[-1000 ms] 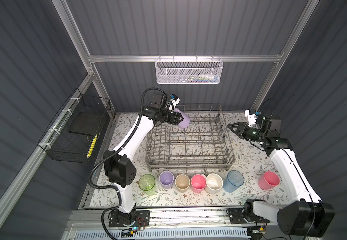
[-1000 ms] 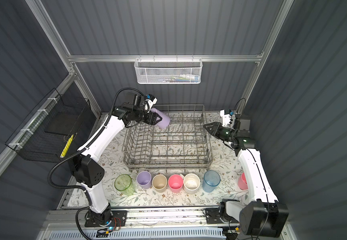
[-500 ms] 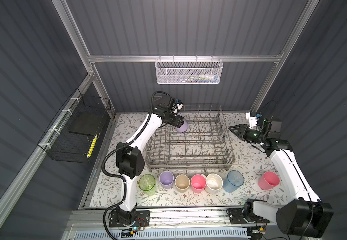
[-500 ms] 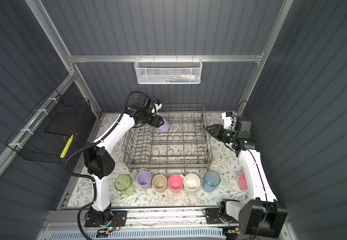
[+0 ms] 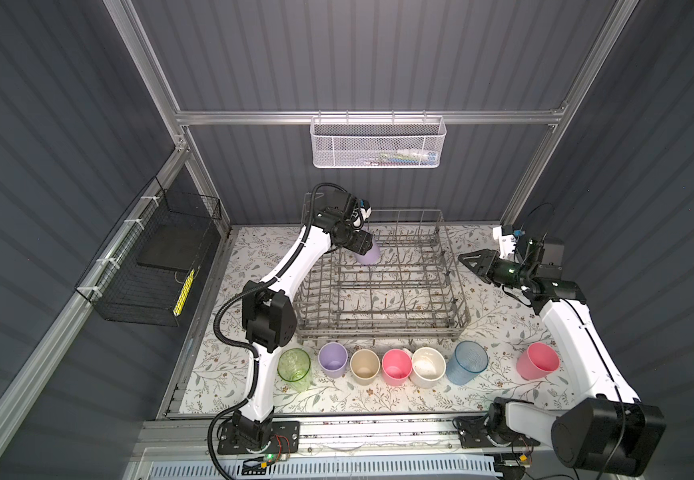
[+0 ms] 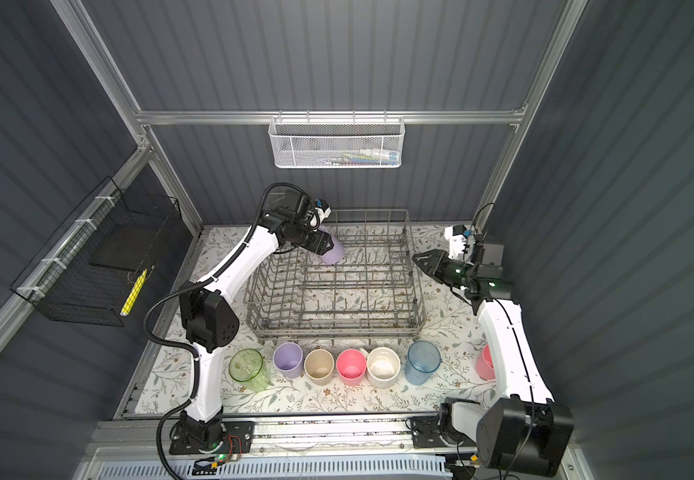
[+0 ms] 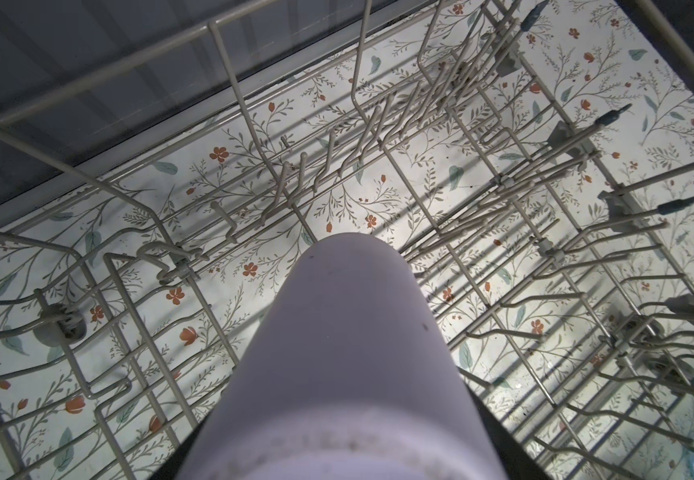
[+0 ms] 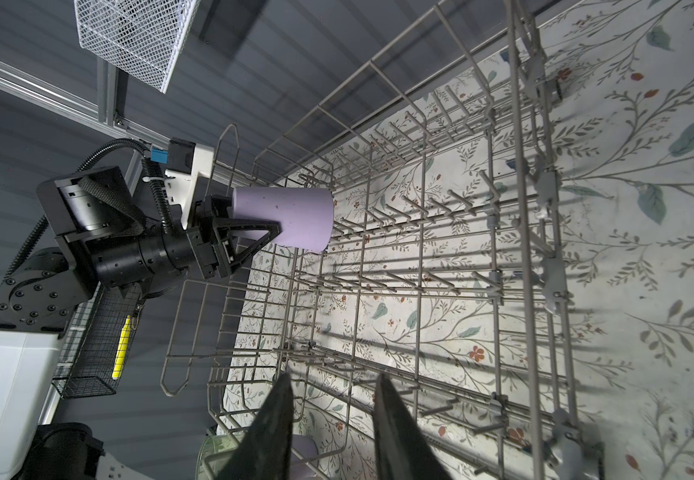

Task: Load the cups into the dish rack
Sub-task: 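Turn the lavender cup upside down and lower it into the rack with the left gripper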

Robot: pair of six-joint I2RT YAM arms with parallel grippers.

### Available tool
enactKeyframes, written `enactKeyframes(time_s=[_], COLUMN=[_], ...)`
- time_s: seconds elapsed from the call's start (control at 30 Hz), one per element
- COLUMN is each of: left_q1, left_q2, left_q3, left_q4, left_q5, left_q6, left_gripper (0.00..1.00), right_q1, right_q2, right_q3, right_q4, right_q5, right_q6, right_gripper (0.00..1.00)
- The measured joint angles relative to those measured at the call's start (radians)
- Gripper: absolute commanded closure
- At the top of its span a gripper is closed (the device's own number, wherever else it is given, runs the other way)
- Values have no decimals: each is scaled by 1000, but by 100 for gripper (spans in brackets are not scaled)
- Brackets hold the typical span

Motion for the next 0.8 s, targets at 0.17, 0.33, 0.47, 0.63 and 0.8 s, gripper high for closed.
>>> enactKeyframes(time_s=[0.17,0.33,0.47,0.63,0.8], left_q1=[-6,-25,-40,-57,-66], left_q2=[40,77,92,103,113], left_q3=[1,21,33,35,35], left_q4=[-2,-1,-2,-1,0], left_q5=[-24,-83,-131,-178,-203], left_q6=[3,13,25,32,33], left_gripper=[79,78,76,72,60], right_q1=[-4,-5,-5,-6,-6], right_q2=[0,0,0,0,1], right_q3=[-3,-3,-3,-7,-16], right_q4=[-1,-1,-1,0,-1], right_q5=[-2,-4,-5,-9,-13], right_q6=[-4,-9,-10,-10,-10], right_gripper=[65,65,66,65,65])
